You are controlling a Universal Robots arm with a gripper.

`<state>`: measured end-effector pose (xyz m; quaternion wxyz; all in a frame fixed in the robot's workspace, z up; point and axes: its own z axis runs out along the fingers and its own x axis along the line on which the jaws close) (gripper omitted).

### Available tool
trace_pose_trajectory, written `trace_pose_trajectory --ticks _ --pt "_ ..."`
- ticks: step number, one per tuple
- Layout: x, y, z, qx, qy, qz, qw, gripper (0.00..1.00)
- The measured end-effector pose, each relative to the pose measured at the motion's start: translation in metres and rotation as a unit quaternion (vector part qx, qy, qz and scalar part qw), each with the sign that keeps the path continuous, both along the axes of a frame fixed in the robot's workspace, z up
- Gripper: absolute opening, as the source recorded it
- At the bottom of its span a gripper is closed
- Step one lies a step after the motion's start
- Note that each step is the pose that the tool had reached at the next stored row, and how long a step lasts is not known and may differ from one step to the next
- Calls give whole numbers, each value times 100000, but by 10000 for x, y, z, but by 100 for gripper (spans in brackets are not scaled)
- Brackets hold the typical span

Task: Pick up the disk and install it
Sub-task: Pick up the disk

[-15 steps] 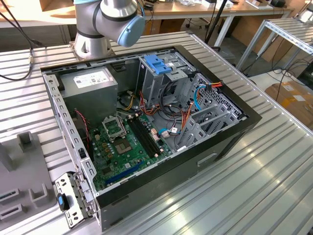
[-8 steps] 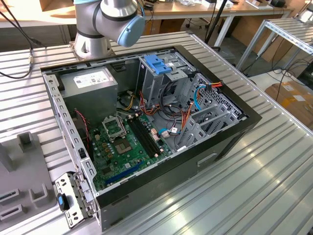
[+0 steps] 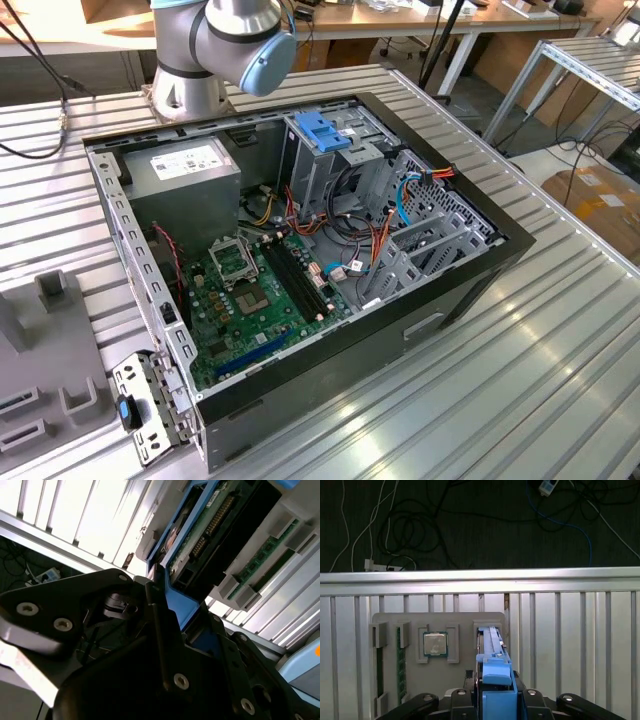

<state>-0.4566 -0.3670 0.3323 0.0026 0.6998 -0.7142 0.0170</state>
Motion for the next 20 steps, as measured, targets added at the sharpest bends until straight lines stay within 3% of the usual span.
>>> trace_pose_trajectory --ticks 12,17,20 --pt "7 0 -36 -42 6 0 100000 37" --pt "7 0 -93 -47 5 -1 100000 37" --pt "7 0 -96 -68 25 -1 100000 37"
